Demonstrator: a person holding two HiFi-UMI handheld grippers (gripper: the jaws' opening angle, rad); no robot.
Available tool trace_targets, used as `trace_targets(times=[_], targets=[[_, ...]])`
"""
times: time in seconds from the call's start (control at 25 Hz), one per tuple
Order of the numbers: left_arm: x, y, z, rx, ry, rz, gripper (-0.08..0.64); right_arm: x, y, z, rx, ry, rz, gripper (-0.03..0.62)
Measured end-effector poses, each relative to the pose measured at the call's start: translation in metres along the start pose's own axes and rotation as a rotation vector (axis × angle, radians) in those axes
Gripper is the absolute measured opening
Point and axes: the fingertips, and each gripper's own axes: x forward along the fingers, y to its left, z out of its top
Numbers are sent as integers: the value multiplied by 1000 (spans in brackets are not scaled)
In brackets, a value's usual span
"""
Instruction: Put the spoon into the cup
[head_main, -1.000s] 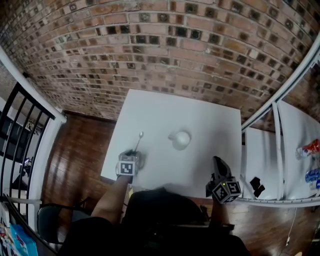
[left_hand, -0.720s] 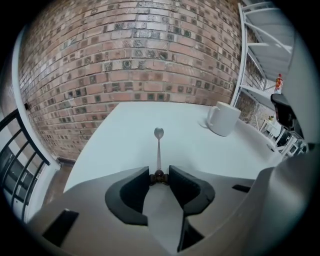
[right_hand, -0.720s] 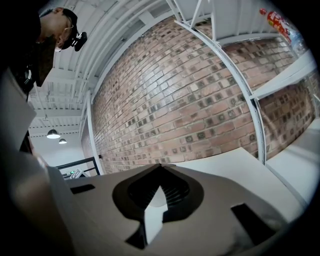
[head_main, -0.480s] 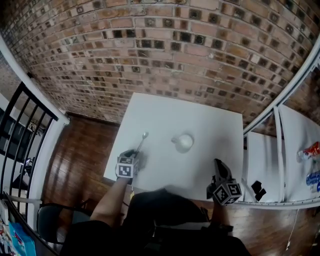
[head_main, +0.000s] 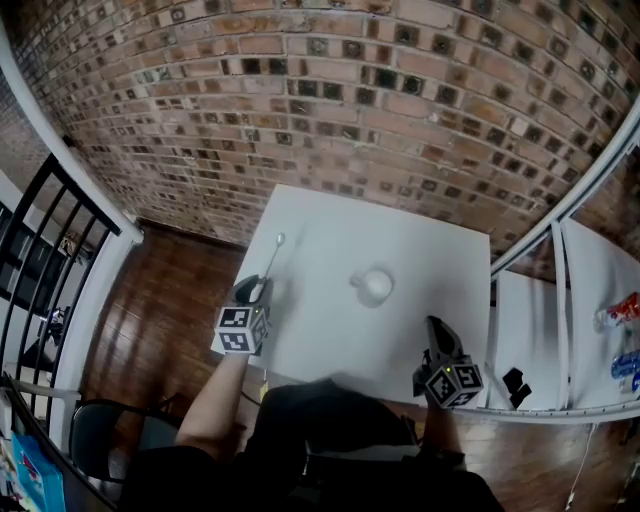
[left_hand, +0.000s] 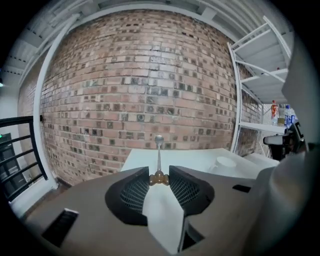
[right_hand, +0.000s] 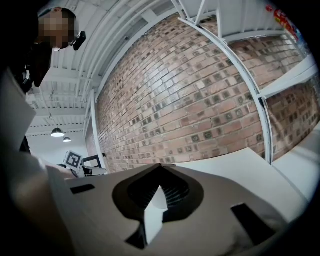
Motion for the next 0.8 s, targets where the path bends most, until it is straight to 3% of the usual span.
trace_targets(times=[0.16, 0.28, 0.52, 0.8], targets=[[-15, -15, 42, 16, -116, -53, 129, -1, 3, 3, -3, -8, -5, 5], [-17, -31, 54, 60, -146, -122, 129, -3, 1, -3, -8, 3, -13, 5], [-11, -56, 56, 64, -156, -199, 129, -9, 3, -5, -5, -4, -18, 5], [4, -120, 39, 148, -84, -382, 129, -28, -3, -4, 11, -19, -52, 5]])
